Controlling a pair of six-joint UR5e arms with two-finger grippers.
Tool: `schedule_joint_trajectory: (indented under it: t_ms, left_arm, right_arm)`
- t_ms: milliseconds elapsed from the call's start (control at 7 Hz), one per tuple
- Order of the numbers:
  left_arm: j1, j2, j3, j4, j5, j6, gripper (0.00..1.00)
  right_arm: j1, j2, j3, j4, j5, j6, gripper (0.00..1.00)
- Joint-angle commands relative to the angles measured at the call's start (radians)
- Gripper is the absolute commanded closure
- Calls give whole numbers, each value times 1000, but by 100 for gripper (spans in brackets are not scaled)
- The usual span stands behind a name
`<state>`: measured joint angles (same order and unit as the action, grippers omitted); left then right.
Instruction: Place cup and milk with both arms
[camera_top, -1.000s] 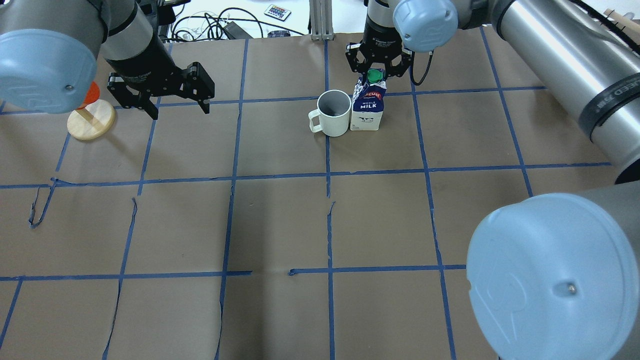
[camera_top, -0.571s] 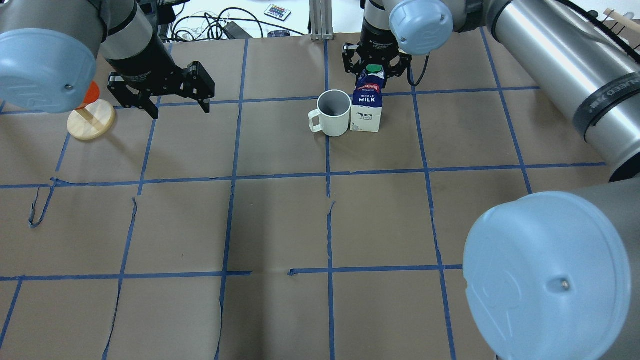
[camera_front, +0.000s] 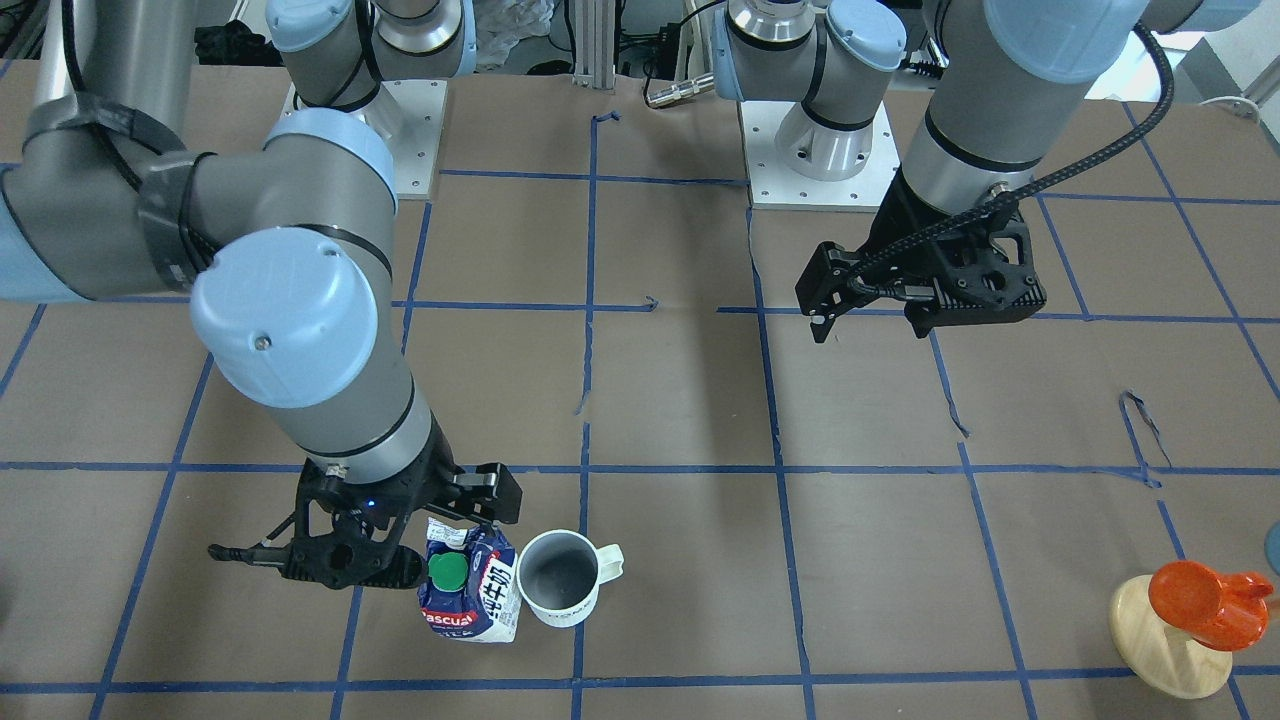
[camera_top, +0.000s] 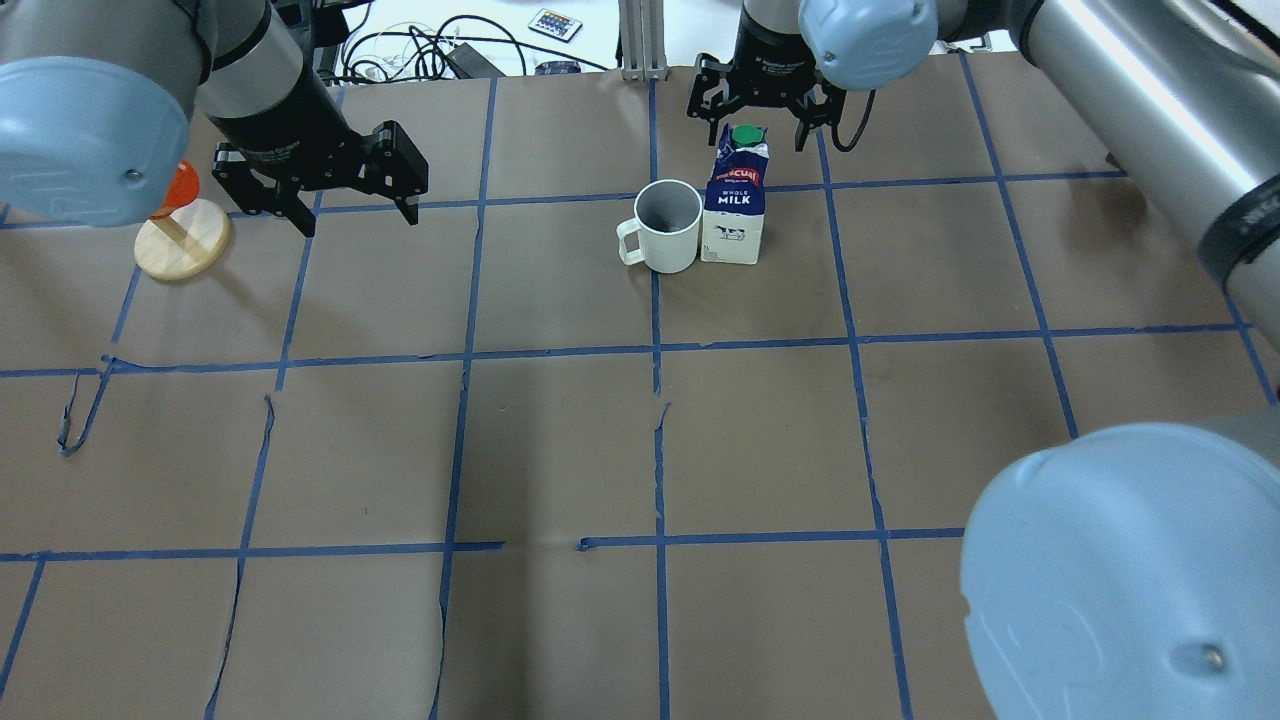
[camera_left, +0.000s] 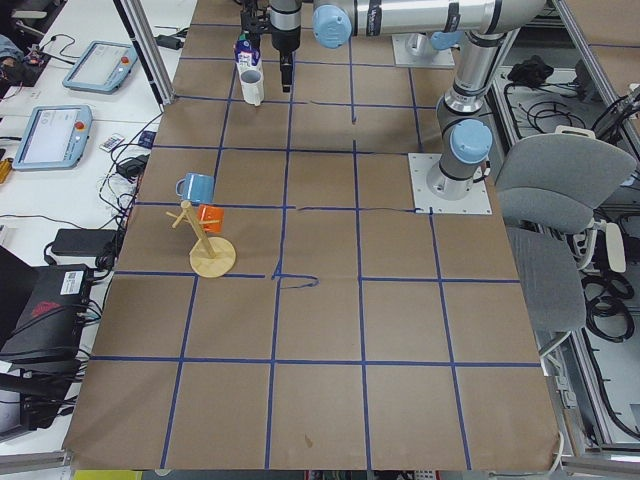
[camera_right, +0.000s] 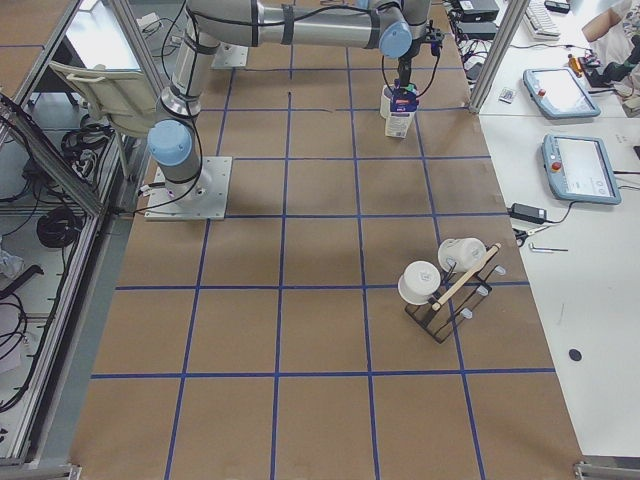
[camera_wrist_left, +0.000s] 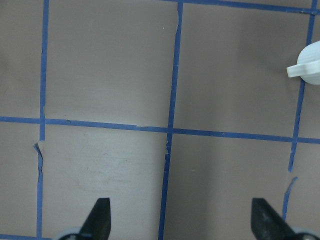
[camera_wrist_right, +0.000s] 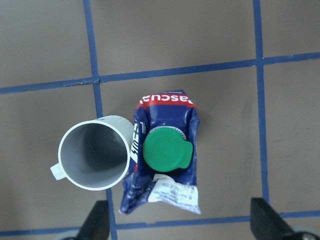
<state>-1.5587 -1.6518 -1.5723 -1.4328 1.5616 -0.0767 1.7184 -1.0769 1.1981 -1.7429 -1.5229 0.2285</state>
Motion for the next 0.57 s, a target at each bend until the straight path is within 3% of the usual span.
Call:
schedule_joint_trajectory:
  t_ms: [0,286,429]
  left_arm:
    - [0,3,0,0,1,0,0]
    - [0,3,0,0,1,0,0]
    - [0,4,0,-1,2,0,0]
  right_arm:
    - [-57,-142,82,146,-6,-58,0]
    - [-166,-335,245,191,-5,-95,0]
    - [-171,-392,268,195,-32,-101,0]
